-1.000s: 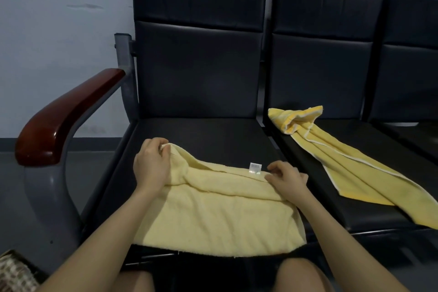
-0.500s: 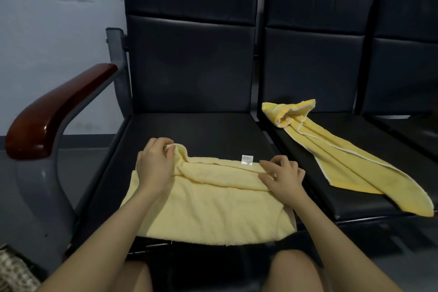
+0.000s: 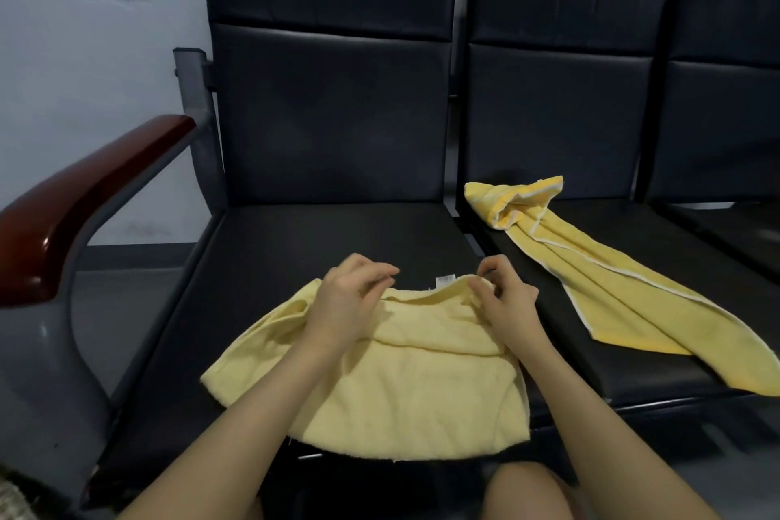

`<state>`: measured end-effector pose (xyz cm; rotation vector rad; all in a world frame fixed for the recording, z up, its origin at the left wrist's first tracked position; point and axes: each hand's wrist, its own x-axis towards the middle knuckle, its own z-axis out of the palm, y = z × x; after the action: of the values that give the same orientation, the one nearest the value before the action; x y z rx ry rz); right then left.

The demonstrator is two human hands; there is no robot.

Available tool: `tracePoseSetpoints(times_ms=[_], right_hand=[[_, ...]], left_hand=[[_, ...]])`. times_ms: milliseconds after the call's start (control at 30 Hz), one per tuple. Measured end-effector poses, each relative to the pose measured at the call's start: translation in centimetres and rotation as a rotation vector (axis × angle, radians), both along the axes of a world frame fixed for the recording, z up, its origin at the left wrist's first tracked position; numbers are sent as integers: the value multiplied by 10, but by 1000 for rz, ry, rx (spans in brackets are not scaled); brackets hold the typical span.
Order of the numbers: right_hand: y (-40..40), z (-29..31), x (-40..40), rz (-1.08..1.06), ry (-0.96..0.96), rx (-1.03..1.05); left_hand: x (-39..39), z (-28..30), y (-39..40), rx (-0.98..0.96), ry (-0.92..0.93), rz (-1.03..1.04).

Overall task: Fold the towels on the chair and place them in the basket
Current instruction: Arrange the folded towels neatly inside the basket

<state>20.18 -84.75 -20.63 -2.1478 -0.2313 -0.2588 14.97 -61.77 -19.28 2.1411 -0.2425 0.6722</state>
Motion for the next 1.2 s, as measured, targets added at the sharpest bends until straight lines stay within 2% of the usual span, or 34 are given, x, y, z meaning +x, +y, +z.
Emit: tracePoseSetpoints(times_ms=[100,233,367,500,600,767,933,1033,1100,1200], right_hand=[[-10,-1,3,42,20,-72],[-21,-2,-2,69,103,-110],[-29,-1,-6,117,122,-157],[-33,-2,-6,114,47,-262],[-29,8,-9,117,-91,-169],[-12,52,-14,250,-254,-74],[-2,78,-25,277,-269,12],[0,83,-32,286,-259,55],[2,85,-37,297,-226,77],[2,87,-43,346,-125,119]], left_hand=[[11,-5,-18,31,119,-76],[22,-6,-37,236,260,-135],[33,-5,-49,337,331,-212],[34,-9,-52,352,316,-177],[27,0,-54,255,279,-192],[19,23,-52,98,171,-269],[0,53,-49,-138,163,-273],[-10,59,-47,-154,194,-277],[-13,61,-46,-159,188,-235],[-13,66,-40,-270,186,-107]])
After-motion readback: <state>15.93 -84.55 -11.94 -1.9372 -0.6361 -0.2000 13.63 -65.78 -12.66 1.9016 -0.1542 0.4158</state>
